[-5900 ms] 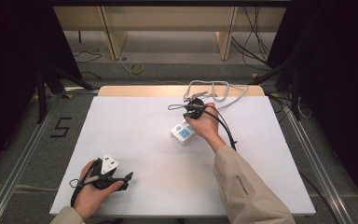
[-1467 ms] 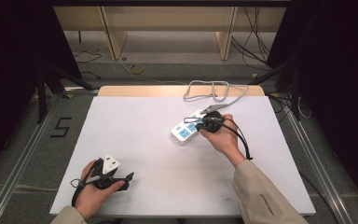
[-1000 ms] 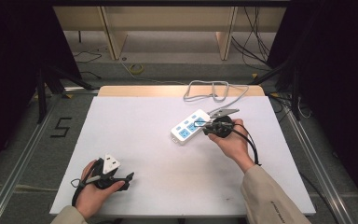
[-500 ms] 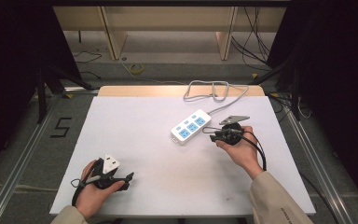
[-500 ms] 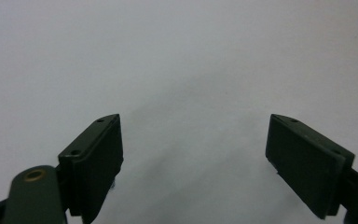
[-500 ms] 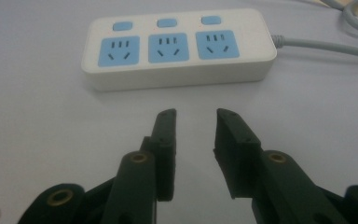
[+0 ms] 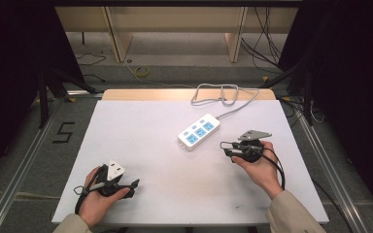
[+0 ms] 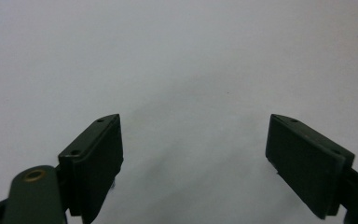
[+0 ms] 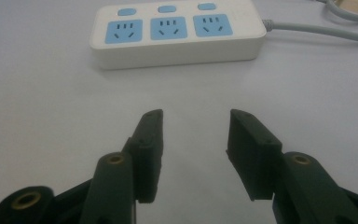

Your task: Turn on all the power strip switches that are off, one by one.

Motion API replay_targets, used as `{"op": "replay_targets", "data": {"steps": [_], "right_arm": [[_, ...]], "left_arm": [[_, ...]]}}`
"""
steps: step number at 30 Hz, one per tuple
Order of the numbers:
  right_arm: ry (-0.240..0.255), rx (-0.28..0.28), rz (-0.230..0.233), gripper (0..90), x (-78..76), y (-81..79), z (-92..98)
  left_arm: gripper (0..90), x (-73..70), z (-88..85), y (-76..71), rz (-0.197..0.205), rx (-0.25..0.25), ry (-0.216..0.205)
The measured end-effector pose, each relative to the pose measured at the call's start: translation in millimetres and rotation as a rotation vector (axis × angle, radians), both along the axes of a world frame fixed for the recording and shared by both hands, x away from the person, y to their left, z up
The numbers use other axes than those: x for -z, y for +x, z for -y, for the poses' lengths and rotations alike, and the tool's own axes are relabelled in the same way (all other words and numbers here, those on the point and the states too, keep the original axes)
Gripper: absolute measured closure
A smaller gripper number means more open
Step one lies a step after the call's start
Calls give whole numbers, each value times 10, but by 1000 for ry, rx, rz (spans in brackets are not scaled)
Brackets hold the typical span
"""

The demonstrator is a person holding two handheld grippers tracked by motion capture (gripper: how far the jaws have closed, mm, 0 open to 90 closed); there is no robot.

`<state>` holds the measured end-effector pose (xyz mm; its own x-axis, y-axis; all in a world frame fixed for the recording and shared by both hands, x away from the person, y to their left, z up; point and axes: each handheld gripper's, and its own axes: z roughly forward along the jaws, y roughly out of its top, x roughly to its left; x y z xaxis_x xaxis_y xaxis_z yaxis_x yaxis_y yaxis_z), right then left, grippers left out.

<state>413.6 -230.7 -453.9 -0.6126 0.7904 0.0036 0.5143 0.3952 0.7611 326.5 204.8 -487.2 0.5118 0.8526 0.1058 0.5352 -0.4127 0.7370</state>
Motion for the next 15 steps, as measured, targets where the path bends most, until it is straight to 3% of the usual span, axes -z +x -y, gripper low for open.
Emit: {"op": "replay_targets", "data": {"steps": [15], "right_arm": [[13, 3, 8, 523, 79, -265, 166]], "left_arm": [[188, -2, -6, 5, -3, -4, -3]]}}
